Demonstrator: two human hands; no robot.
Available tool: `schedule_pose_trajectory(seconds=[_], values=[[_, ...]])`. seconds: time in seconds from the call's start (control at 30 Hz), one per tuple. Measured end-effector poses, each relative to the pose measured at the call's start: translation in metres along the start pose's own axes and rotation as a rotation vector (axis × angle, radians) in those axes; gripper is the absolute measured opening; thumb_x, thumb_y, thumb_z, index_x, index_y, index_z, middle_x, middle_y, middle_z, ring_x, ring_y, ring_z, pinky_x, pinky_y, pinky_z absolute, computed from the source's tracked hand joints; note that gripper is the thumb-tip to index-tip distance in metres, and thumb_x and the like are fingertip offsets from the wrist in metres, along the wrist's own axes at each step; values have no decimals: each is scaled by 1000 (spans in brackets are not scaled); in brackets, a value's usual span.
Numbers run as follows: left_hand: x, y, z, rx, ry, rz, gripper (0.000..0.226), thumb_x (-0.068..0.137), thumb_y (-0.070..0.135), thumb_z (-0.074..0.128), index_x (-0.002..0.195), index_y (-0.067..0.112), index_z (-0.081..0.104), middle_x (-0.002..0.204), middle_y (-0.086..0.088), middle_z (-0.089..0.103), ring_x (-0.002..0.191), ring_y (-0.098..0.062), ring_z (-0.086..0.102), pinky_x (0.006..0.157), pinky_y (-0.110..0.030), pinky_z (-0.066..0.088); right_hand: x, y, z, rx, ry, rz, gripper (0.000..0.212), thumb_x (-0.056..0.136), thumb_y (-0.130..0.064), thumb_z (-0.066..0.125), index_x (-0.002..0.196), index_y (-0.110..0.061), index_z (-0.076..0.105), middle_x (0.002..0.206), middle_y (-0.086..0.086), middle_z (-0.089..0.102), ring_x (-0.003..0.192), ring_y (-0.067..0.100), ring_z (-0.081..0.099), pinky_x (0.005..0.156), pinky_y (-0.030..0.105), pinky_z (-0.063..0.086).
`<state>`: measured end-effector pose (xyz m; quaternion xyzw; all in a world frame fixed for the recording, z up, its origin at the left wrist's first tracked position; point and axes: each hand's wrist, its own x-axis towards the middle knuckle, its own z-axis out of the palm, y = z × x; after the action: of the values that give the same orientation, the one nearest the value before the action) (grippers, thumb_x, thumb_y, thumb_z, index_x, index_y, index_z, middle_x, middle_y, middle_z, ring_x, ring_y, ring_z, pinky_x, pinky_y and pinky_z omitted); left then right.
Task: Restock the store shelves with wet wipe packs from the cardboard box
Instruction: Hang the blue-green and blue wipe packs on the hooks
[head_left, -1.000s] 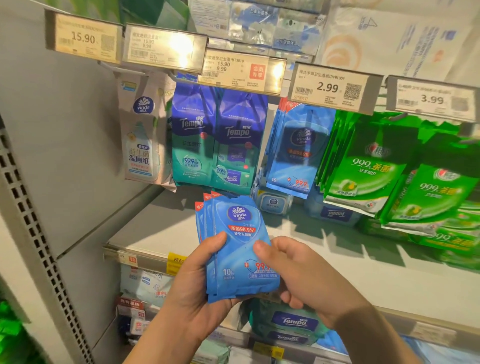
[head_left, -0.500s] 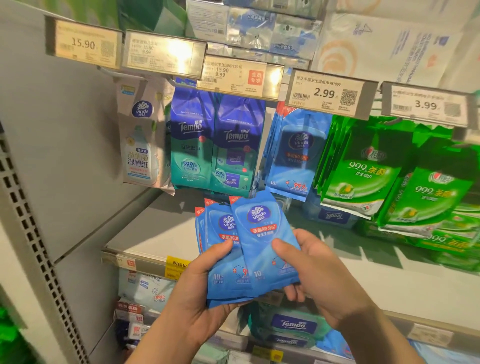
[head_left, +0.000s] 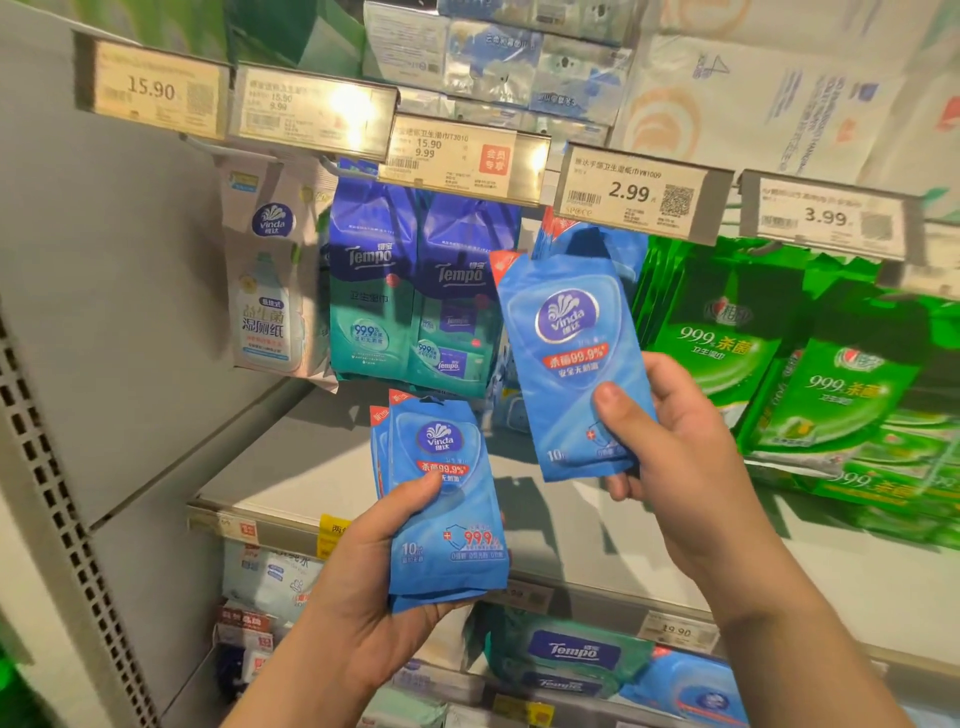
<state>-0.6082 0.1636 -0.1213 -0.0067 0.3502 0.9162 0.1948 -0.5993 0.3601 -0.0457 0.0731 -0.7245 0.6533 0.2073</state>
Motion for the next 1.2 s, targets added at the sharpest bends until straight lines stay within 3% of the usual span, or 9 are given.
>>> schedule_pose_trajectory(seconds=[0.2,0.47,0.6,0.97,1.07,1.2], values=[[-1,1,1,-6,-10,-8,50,70,26,71,118,14,71,104,-21,74,72,-36,71,56,-42,59,6,-11,2,55,76,-74,9,99,-18,60,105,-25,60,84,-5,69,58,11,56,39,23,38],[-4,0,1,-8,6,-13,49,65,26,73,113,15,73,104,-20,75,74,-38,71,61,-44,59,15,-10,8,93,216,-51,7,103,-19,59,108,-24,57,83,-9,72,59,9,60,39,23,39],[-4,2,0,-4,14,-10,51,65,26,74,115,15,72,104,-20,75,76,-38,70,68,-45,57,14,-4,13,109,223,-33,7,104,-19,57,110,-20,55,82,-7,71,56,9,57,39,23,38],[-1,1,-6,-19,10,-21,52,57,24,78,108,14,75,104,-20,74,75,-38,69,69,-46,57,11,14,19,136,260,19,5,105,-21,55,105,-16,56,84,-2,70,49,8,48,38,22,35],[0,0,-9,-22,12,-39,55,59,9,80,114,14,73,106,-20,74,76,-38,71,66,-47,58,7,24,23,127,216,28,7,105,-19,54,100,-15,57,75,-5,68,46,8,42,38,19,31],[0,-1,-10,-36,-2,-29,45,66,12,78,111,15,76,108,-20,73,78,-38,71,74,-49,56,4,36,25,37,189,57,17,107,-26,50,100,-13,59,60,2,55,41,12,37,39,21,31]])
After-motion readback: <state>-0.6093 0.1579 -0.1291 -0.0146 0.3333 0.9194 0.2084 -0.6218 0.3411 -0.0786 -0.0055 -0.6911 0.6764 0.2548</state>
